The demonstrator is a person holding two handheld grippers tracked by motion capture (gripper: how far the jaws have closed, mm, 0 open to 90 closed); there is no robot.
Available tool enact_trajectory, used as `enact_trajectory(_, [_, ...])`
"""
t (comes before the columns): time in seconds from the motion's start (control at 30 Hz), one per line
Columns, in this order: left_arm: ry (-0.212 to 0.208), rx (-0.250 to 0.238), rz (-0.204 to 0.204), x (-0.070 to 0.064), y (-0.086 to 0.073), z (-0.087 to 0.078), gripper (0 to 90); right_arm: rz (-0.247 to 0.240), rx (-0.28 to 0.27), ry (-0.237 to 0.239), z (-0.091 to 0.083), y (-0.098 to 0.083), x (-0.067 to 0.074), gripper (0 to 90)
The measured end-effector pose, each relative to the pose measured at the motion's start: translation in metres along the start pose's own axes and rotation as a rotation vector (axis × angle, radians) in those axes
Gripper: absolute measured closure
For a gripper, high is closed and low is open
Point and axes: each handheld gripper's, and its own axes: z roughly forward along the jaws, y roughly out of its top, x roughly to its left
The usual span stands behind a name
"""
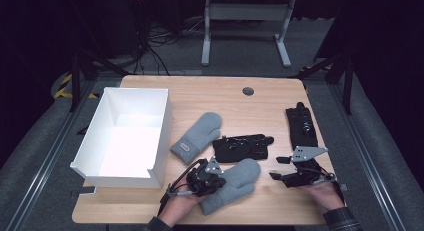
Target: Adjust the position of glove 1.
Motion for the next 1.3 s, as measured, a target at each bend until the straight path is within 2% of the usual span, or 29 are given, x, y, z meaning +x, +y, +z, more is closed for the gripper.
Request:
enact_trajectory(0.13, [-0.02,0.016,0.035,0.002,0.011,0.011,89.6,0.009,0.013,-0.02,-0.001,-0.005,-0.004,35.1])
enact_trajectory(0.23, [-0.018,0.021,0.066,0.002,0.021,0.019,89.7,0.023,0.019,-0.033,-0.002,-0.008,-0.007,35.0])
enact_trajectory(0.43, [-0.019,0.006,0.071,0.001,0.027,0.022,88.7,0.037,0.069,-0.069,0.0,-0.02,-0.014,31.6])
enact_trajectory(0.53, [-0.024,-0.023,0.052,0.003,0.027,0.011,79.2,0.039,0.092,-0.075,0.004,-0.023,-0.016,29.9])
enact_trajectory(0.63, [0.0,-0.048,0.035,0.007,0.029,-0.001,65.9,0.031,0.088,-0.085,0.006,-0.024,-0.016,26.9])
enact_trajectory(0.8, [0.079,-0.071,0.024,0.022,0.032,-0.014,50.9,0.044,0.066,-0.105,0.007,-0.028,-0.019,17.0])
enact_trajectory(0.87, [0.094,-0.073,0.014,0.029,0.033,-0.017,45.1,0.045,0.051,-0.107,0.008,-0.03,-0.019,15.5])
enact_trajectory(0.97, [0.138,-0.08,-0.024,0.042,0.035,-0.018,41.2,0.044,0.016,-0.11,0.008,-0.034,-0.019,14.2])
enact_trajectory(1.03, [0.174,-0.079,-0.039,0.052,0.036,-0.018,38.8,0.044,0.016,-0.11,0.008,-0.034,-0.019,14.2])
enact_trajectory(1.3, [0.264,-0.102,-0.119,0.085,0.04,-0.022,34.8,0.045,0.017,-0.109,0.008,-0.034,-0.019,14.2])
